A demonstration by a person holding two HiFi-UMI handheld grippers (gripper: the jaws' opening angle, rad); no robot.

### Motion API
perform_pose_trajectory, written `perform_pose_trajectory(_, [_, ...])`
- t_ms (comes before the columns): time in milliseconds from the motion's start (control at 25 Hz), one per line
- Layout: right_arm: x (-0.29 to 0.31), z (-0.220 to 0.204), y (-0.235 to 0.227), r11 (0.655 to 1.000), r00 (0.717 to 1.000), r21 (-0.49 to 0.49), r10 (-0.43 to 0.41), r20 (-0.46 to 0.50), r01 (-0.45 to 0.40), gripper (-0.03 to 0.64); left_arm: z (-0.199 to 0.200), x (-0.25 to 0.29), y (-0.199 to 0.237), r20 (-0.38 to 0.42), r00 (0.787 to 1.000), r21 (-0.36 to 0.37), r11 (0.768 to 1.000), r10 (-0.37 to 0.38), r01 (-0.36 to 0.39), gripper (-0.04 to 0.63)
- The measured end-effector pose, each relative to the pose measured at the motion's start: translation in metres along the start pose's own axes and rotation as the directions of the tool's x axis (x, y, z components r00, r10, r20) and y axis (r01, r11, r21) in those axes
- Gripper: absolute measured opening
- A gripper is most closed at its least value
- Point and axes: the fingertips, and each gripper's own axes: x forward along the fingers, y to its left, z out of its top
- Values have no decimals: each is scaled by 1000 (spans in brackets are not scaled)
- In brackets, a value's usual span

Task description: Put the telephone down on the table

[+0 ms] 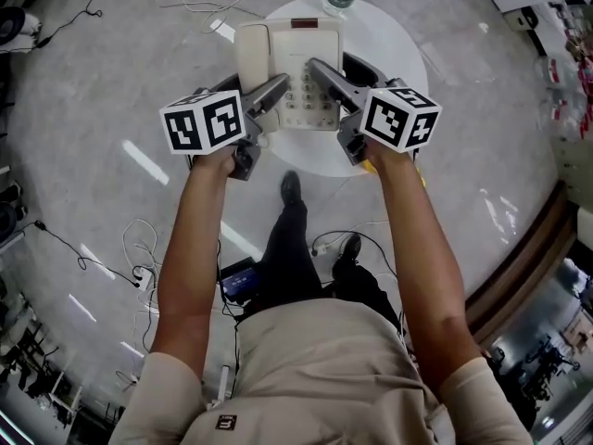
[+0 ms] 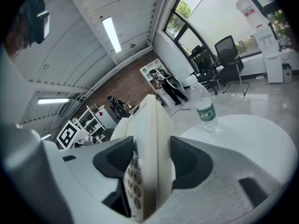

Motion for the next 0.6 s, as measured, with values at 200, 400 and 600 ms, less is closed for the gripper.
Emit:
perform_pose_trajectory(200, [15,-20,-23,999,999,38,-15,-31,16,229,-17,21,19,-41,999,-47,999,1,-3,322])
perform_pose_trajectory(400, [28,-40,-40,997,998,69,-19,-65,24,229,-32,35,37,-75,997,-82,996,14,-20,322])
perform_pose_trajectory(600, [38,-52,-60,994,996,102,-24,-88,33,229,-41,52,50,-101,994,-117,992,29,-41,322])
